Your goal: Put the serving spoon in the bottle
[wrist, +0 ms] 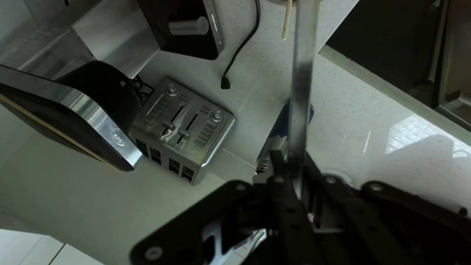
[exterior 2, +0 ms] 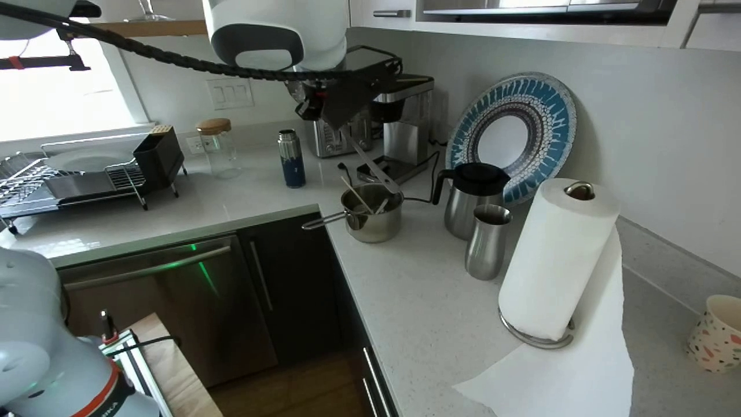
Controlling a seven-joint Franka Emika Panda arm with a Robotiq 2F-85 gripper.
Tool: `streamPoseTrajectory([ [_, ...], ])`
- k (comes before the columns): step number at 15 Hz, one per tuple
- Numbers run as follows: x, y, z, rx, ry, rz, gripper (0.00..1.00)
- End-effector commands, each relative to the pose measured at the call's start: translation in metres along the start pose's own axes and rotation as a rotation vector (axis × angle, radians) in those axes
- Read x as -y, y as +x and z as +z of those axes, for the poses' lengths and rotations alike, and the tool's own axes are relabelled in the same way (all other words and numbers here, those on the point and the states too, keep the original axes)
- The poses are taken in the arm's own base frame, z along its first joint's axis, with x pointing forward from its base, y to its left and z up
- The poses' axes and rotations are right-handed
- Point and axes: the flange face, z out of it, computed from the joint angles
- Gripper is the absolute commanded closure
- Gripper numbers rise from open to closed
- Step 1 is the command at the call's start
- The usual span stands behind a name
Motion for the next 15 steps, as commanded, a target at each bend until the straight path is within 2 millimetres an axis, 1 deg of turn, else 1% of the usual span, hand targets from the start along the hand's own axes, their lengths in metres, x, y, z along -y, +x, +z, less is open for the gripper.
streamPoseTrajectory([
  [1, -0.001, 0.000, 0.000, 0.000, 0.002, 0.001, 0.97],
  [2, -0.001, 0.014, 0.009, -0.053, -0.005, -0.019, 0.97],
  [4, -0.007, 0.071, 0.026, -0.188, -0.044, -0.029, 0.97],
  [6, -0.011, 0.126, 0.042, -0.311, -0.029, -0.048, 0.97],
  [8, -0.016, 0.186, 0.056, -0.436, -0.047, -0.064, 0.97],
  [9, -0.022, 0.208, 0.061, -0.498, -0.043, -0.088, 0.97],
  [10, -0.027, 0.225, 0.063, -0.565, -0.029, -0.095, 0.97],
  [11, -0.032, 0.235, 0.062, -0.624, -0.025, -0.080, 0.97],
  [12, -0.037, 0.235, 0.063, -0.678, -0.022, -0.051, 0.97],
  [14, -0.041, 0.226, 0.065, -0.770, -0.004, 0.006, 0.97],
  [15, -0.037, 0.218, 0.067, -0.804, 0.021, 0.047, 0.97],
])
